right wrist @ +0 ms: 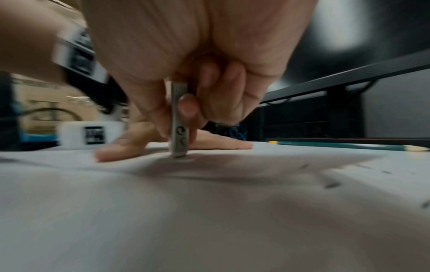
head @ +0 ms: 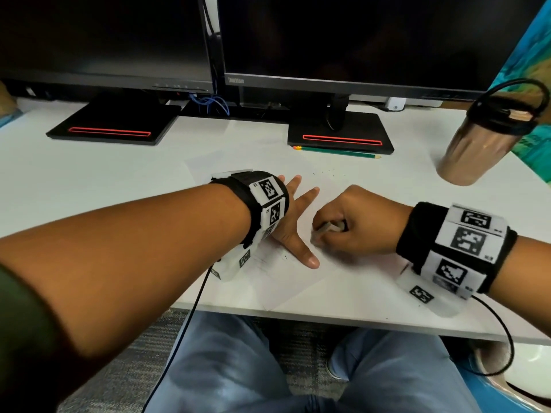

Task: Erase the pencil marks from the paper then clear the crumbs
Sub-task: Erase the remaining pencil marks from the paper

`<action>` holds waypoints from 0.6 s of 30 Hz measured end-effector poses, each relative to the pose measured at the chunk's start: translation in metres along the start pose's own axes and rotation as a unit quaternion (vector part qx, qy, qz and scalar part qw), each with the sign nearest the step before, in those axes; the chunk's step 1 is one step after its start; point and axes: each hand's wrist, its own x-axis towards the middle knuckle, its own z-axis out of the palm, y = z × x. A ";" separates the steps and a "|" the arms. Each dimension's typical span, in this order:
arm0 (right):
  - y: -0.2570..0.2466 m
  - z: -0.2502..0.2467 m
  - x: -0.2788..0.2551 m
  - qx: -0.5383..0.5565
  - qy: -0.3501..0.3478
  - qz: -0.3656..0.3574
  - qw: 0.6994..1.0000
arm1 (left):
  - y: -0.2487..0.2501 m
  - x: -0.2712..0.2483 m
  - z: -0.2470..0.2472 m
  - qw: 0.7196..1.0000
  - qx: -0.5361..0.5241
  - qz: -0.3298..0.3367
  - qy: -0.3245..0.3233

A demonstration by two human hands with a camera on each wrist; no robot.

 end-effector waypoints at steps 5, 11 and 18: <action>0.012 -0.009 0.001 -0.036 0.044 0.032 0.998 | 0.001 -0.002 -0.001 1.000 -0.007 0.000 0.004; 0.009 -0.011 -0.002 -0.036 0.002 0.024 0.999 | -0.002 -0.004 -0.001 1.000 -0.015 0.010 -0.003; 0.013 -0.037 0.006 -0.021 0.038 0.044 0.998 | 0.002 -0.011 -0.007 0.997 -0.053 0.051 0.009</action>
